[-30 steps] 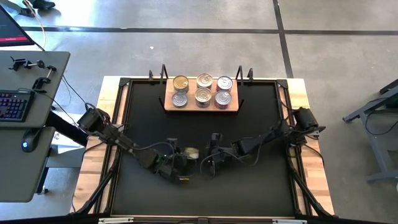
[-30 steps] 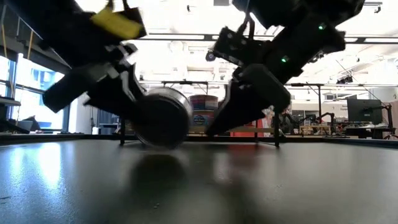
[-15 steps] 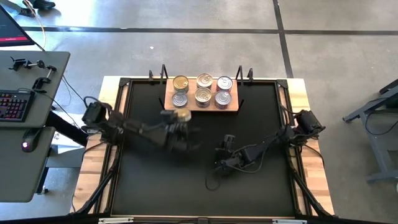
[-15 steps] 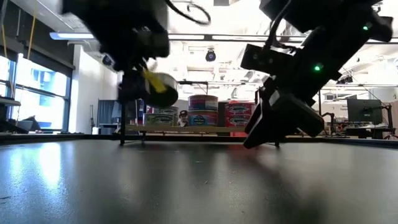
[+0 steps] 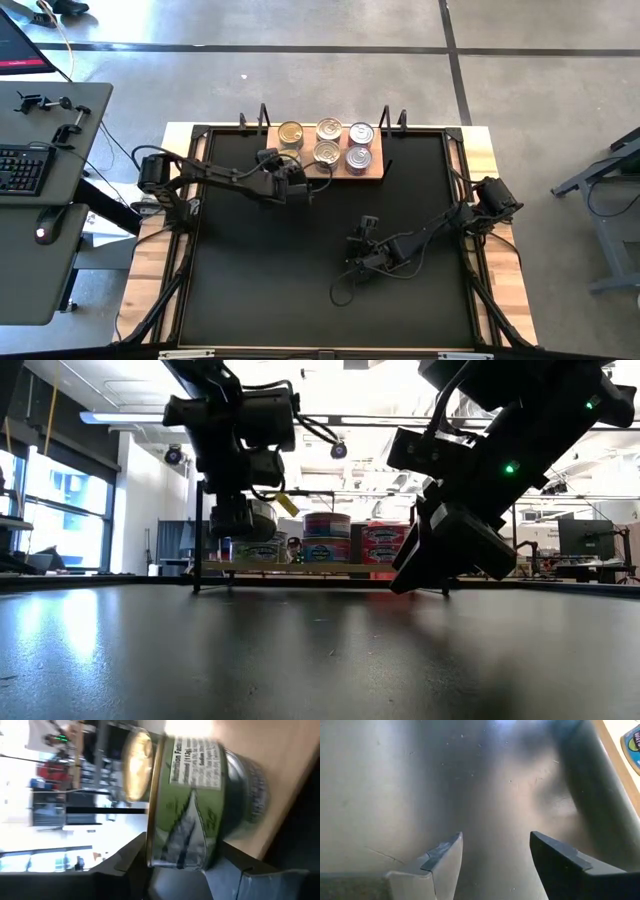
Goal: Stack canned seafood by type on shelf
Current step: Stack the green tuna can on top of the green tuna can on the shelf
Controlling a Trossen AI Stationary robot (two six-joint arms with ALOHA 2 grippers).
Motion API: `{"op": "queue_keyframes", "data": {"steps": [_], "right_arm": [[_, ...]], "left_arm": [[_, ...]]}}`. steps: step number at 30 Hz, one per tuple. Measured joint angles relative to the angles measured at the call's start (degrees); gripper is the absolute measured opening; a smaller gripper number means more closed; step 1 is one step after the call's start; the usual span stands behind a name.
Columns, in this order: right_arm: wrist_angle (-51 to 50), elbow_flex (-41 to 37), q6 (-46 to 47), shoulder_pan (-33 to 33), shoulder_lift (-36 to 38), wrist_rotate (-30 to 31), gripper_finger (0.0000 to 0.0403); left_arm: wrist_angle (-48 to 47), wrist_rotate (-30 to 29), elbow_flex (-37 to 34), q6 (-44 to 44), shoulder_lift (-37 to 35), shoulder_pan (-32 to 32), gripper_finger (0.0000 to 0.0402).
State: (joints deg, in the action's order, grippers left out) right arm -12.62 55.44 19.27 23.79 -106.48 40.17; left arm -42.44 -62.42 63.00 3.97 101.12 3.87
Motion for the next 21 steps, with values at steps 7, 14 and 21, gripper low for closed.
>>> {"op": "queue_keyframes", "data": {"steps": [7, 14, 21], "right_arm": [[0.23, 0.0, 0.02, 0.0, 0.0, -0.02, 0.0225], [0.42, 0.0, 0.02, 0.0, -0.02, -0.03, 0.0225], [0.42, 0.0, 0.02, 0.0, -0.02, -0.05, 0.0225]], "left_arm": [[1.73, 10.6, 0.05, -1.27, -0.05, 0.86, 0.0176], [2.54, 12.96, 0.17, -1.23, -0.13, 1.95, 0.0228], [2.1, 12.62, 0.13, -2.04, -0.42, 3.34, 0.0258]]}}
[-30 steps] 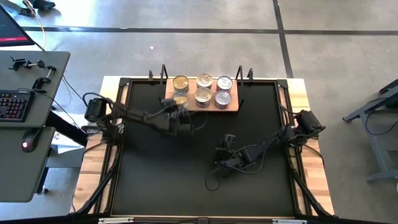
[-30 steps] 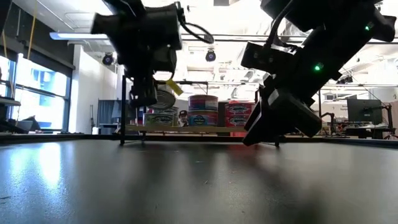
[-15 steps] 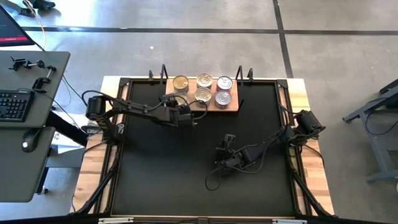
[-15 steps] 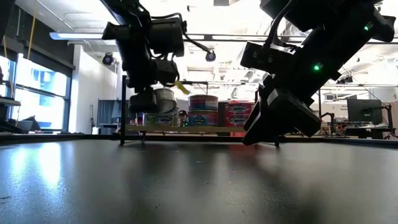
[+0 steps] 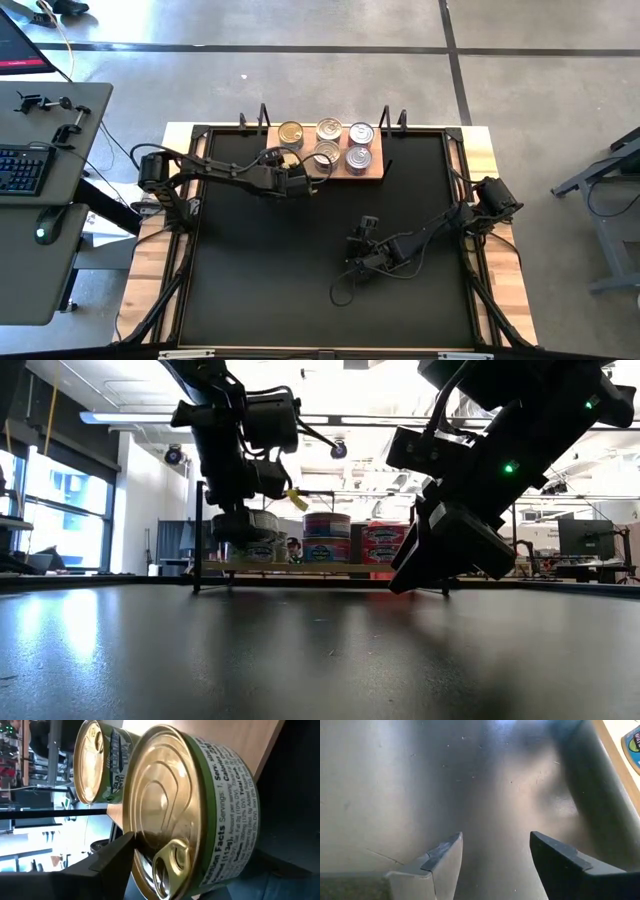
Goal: Stack canned seafood by type on shelf
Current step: Stack the green tuna can on top of the green tuna can on the shelf
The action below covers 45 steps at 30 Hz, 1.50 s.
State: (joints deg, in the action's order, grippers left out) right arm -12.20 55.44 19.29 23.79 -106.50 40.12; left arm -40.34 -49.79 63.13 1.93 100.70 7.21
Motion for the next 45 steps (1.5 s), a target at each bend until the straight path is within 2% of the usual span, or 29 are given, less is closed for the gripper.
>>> {"op": "queue_keyframes", "data": {"steps": [6, 18, 30, 45], "right_arm": [[0.04, 0.0, 0.0, 0.0, 0.0, 0.0, 0.0225], [0.28, 0.0, 0.0, 0.0, 0.0, 0.0, 0.0225], [0.87, 0.0, 0.0, 0.0, 0.0, 0.0, 0.0225], [0.93, 0.0, -0.05, 0.0, 0.0, 0.0, 0.0225]], "left_arm": [[0.01, -0.29, -0.04, -1.15, -2.33, 0.76, 0.0259], [0.11, -0.05, -0.04, -3.69, -2.37, 3.42, 0.026], [-0.92, 4.76, -0.02, -3.69, -5.01, 5.9, 0.0296], [-0.44, 6.02, -0.02, -1.48, -9.78, 5.64, 0.0299]]}}
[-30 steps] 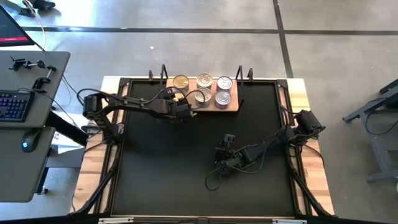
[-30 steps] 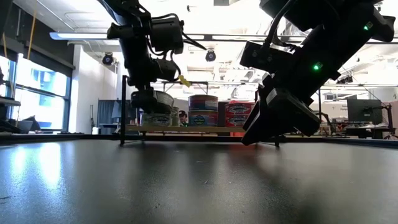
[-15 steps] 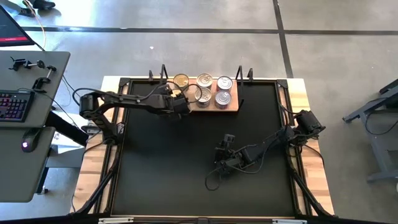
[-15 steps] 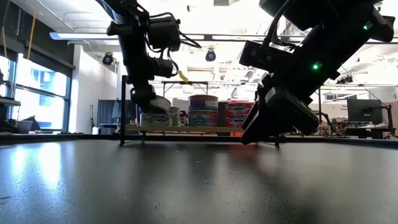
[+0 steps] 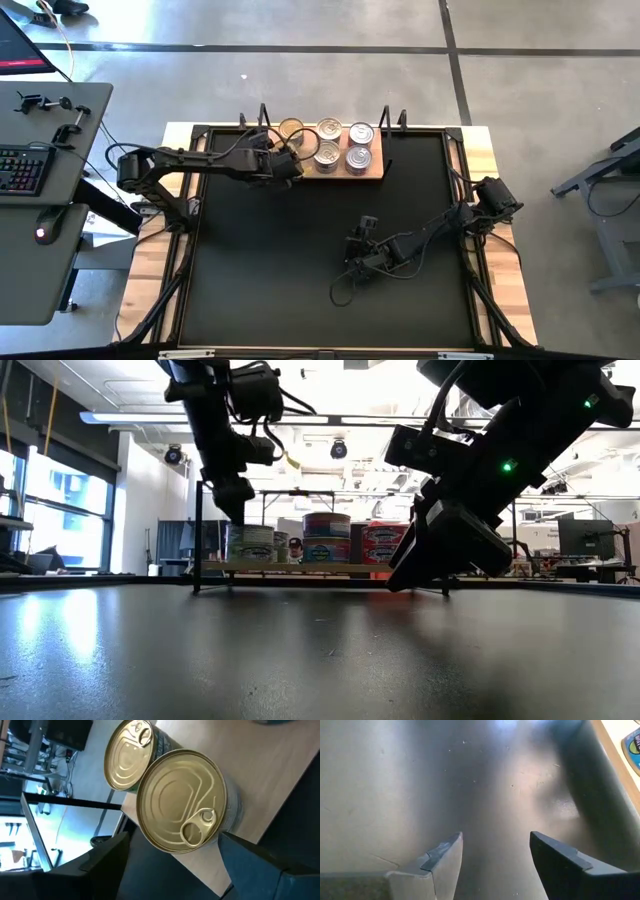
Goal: Stack canned seafood by type on shelf
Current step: Stack the green tuna can on top of the green tuna can on the shelf, then return to Home Position
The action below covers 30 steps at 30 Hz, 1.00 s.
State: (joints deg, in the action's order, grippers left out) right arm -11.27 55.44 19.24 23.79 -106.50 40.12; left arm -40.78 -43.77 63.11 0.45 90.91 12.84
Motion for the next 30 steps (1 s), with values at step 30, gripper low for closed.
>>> {"op": "queue_keyframes", "data": {"steps": [30], "right_arm": [[2.65, -36.6, 8.81, 7.87, 51.35, -6.44, 0.0224]], "left_arm": [[45.48, 13.68, -33.41, 9.95, -27.87, -22.73, 0.0298]]}}
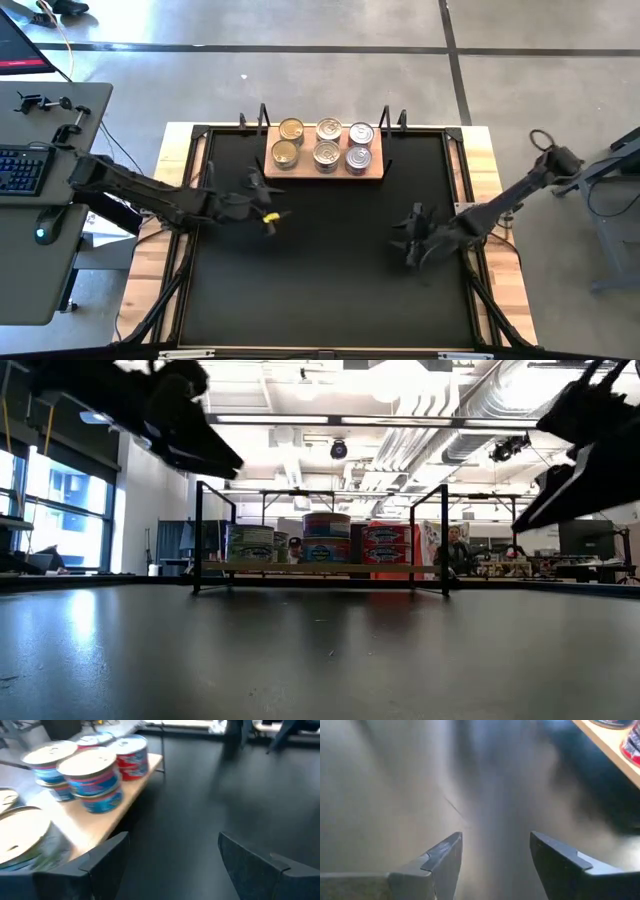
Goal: Stack canned seafood by type on shelf
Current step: Return to Home Position
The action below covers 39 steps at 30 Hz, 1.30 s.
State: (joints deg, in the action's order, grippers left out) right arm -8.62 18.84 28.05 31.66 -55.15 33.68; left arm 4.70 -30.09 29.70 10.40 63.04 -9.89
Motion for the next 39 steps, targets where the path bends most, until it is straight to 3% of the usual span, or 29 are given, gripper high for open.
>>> {"op": "queue_keyframes", "data": {"steps": [10, 17, 26, 39], "right_arm": [[15.04, -14.69, -10.97, -7.06, 30.63, -15.78, 0.0224], [13.83, -18.26, -15.55, -12.97, 44.58, -22.84, 0.0224], [9.94, -18.24, -18.03, -20.02, 52.53, -30.31, 0.0224], [6.96, -17.24, -18.89, -29.42, 53.65, -37.93, 0.0224]], "left_arm": [[1.85, 1.57, -12.92, -0.17, -21.34, 5.12, 0.0298], [2.88, 7.22, -20.62, -0.09, -32.53, 10.28, 0.0298], [3.37, 15.45, -27.28, -1.05, -41.97, 18.57, 0.0298], [-1.72, 24.33, -28.82, -2.96, -52.89, 28.35, 0.0298]]}}
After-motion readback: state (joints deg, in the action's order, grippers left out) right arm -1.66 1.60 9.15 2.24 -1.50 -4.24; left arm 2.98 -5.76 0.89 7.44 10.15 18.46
